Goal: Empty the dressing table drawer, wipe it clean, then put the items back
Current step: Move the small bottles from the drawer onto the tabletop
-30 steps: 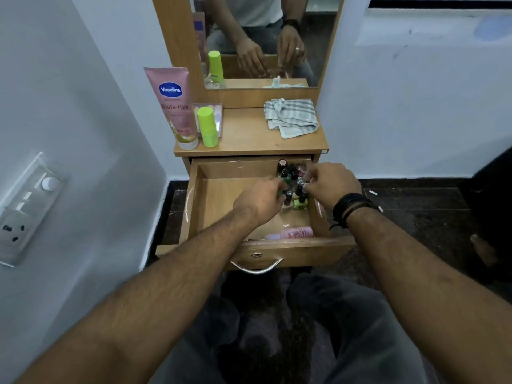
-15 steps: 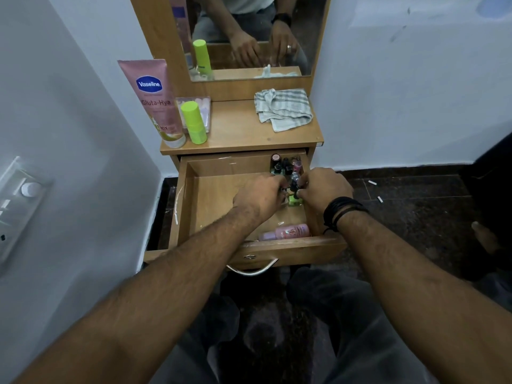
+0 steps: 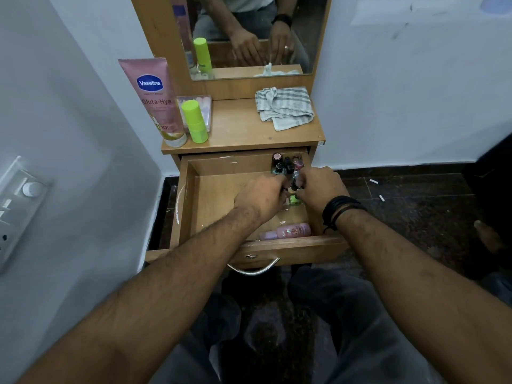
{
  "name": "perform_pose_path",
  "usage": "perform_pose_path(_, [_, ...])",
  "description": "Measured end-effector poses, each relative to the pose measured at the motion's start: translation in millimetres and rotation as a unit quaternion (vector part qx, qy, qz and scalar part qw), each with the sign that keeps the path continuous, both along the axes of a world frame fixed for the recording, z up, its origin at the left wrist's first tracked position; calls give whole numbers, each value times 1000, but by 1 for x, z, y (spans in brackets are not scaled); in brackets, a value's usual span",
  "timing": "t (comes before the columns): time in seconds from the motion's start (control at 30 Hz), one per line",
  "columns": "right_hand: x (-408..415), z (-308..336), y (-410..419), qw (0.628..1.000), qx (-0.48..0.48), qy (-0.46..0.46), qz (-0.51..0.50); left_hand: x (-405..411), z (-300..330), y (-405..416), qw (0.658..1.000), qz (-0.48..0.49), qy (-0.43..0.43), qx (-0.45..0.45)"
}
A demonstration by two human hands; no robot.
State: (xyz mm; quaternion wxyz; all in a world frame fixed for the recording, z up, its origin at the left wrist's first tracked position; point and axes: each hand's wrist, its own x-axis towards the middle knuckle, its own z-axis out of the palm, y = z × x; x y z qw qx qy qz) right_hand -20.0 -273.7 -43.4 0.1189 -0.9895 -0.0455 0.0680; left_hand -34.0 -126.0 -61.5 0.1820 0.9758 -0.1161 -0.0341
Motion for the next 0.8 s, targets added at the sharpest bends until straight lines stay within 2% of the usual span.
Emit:
perform_pose_path(0.27, [-4,9,-3,1000,28,-7,-1,-8,21,10,1000,-5,-11,0])
perform_pose_path(0.47, [3,47,5,996,79,-25,19,1,71,31,998,-14,-4,58])
perform_pose_path(0.8, [96,121,58,976,172,-131,25,84,159,56,978,58,-95,178])
